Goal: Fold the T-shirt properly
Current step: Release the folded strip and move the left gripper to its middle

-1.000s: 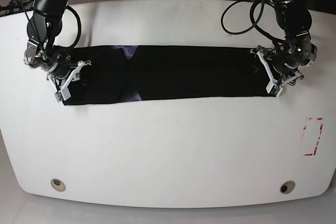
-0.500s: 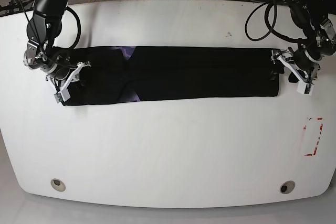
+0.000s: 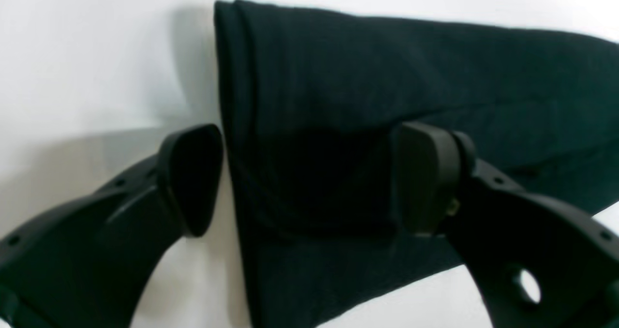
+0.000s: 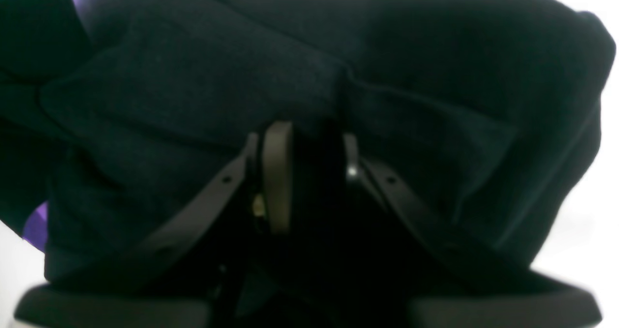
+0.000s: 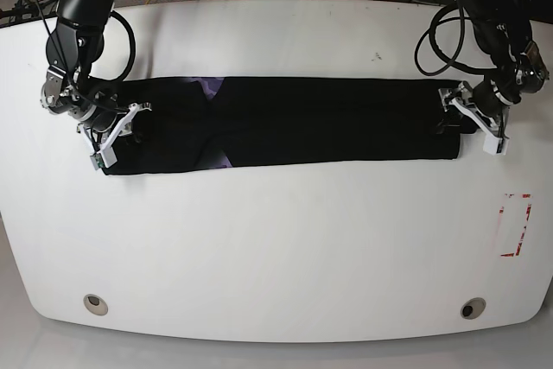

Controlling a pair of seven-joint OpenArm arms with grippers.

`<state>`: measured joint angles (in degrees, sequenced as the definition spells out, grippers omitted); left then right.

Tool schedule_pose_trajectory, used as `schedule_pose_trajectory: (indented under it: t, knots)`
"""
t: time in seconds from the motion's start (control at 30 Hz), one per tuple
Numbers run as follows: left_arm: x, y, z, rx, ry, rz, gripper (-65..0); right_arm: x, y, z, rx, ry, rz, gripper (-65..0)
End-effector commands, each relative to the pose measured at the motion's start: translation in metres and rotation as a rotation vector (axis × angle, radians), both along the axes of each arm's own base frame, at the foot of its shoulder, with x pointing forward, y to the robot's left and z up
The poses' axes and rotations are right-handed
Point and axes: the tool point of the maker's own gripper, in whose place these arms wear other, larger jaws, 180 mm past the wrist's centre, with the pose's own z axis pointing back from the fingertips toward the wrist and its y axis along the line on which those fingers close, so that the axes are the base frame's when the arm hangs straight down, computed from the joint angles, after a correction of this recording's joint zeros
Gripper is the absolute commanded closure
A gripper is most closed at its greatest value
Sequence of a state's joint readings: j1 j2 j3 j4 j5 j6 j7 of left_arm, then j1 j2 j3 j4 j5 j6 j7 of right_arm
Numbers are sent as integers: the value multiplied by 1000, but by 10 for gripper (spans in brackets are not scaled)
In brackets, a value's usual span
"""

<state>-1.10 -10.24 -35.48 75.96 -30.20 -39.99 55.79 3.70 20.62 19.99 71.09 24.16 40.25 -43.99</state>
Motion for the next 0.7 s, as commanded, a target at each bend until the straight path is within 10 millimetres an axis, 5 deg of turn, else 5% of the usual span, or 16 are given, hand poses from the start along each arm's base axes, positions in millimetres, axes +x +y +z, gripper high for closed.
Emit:
schedule_pose_trajectory:
  t: [0.0,0.13,0.3,0.53,0.67]
  knots:
    - [-10,4,-13,12,70,-11,-511,3,-8,4,-30,2,-2,-130]
    - [-13,3,-15,10,77,-12,-404,3,-8,4,-28,2,-2,-130]
    - [-12,1,-14,8,73,-14,-74,4,1,2,-9,0,-4,-128]
    - [-3,5,21,109,-1,-51,-76,5,3,3,-2,-5,-3,-127]
    - [3,-19,39,150,-46,-125,-76,4,11,0,11,-1,-1,-127]
